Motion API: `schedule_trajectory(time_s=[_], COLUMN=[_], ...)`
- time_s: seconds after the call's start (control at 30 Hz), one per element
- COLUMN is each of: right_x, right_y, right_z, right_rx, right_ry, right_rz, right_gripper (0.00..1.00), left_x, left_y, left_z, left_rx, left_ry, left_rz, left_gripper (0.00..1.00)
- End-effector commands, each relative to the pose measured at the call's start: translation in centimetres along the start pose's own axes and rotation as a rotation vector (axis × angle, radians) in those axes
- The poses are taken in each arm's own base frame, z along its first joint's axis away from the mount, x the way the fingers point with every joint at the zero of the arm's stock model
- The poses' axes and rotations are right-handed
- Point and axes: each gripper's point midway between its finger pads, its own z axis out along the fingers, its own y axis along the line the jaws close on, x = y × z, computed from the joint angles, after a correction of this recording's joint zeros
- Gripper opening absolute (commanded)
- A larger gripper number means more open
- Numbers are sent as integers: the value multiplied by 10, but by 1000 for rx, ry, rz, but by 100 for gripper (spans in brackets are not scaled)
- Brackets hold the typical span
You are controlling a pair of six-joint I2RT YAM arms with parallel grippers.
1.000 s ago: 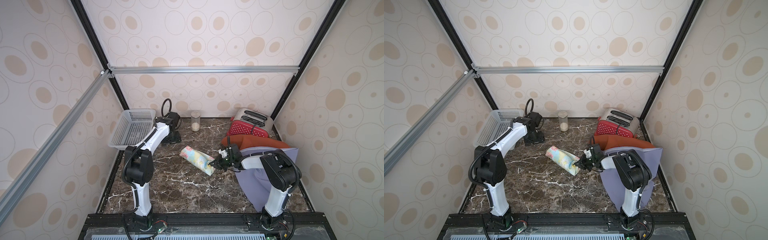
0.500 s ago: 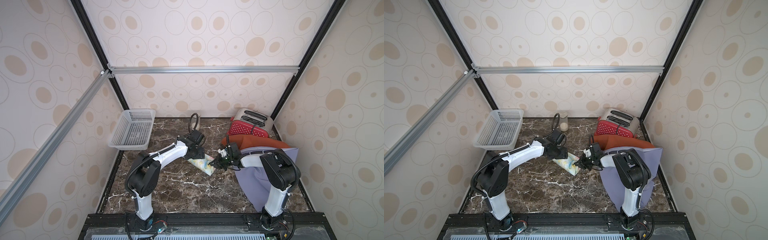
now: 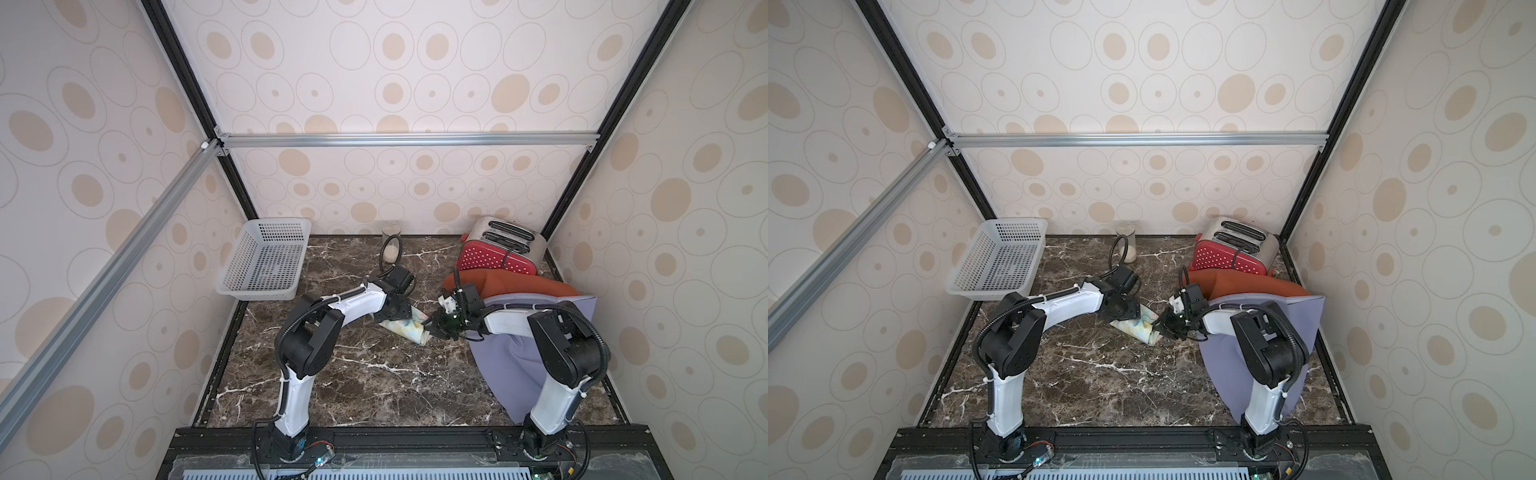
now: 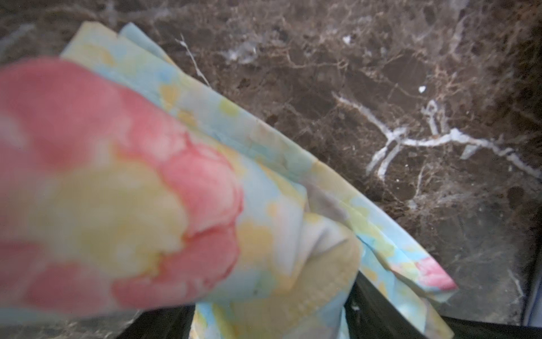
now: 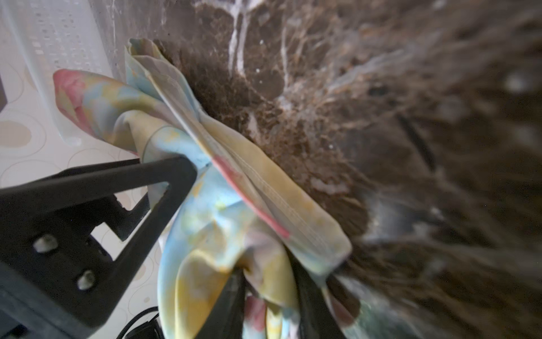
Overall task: Roll up the skirts
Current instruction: Roll the skirt at the center of the board.
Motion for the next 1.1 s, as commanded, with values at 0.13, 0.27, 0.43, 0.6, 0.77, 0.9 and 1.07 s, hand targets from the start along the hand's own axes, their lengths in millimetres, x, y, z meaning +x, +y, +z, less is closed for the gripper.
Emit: schedule_trajectory(time_s=[0.13,0.27,0.43,0.6,0.77,0.9,1.07], right_x=[2,-6,-2,3,-2,2,10], right_y=[-19,-1,49,77,64,43,14], right_z=[-43,-59,-52,-30,-1,20,37], right_rx=[186,168,44,34,64,55,85], right_ry=[-80,-135,-61,18,87,119,163], right_rz=[-52,-88,-163,-221,-147,-72,-30], right_gripper=[37,39,40,33,19,14,11], left_x=[20,18,15,15,13,6,-11], left_y=[16,2,-5,-8,-10,-6,-5], left_z=[28,23,13,6,-1,-7,-22], left_rx=[-52,14,55,73,86,80,126], left_ry=[86,93,84,81,78,69,40], left_rz=[8,14,22,32,23,-25,-94], left_gripper=[78,78,79,81,83,84,85])
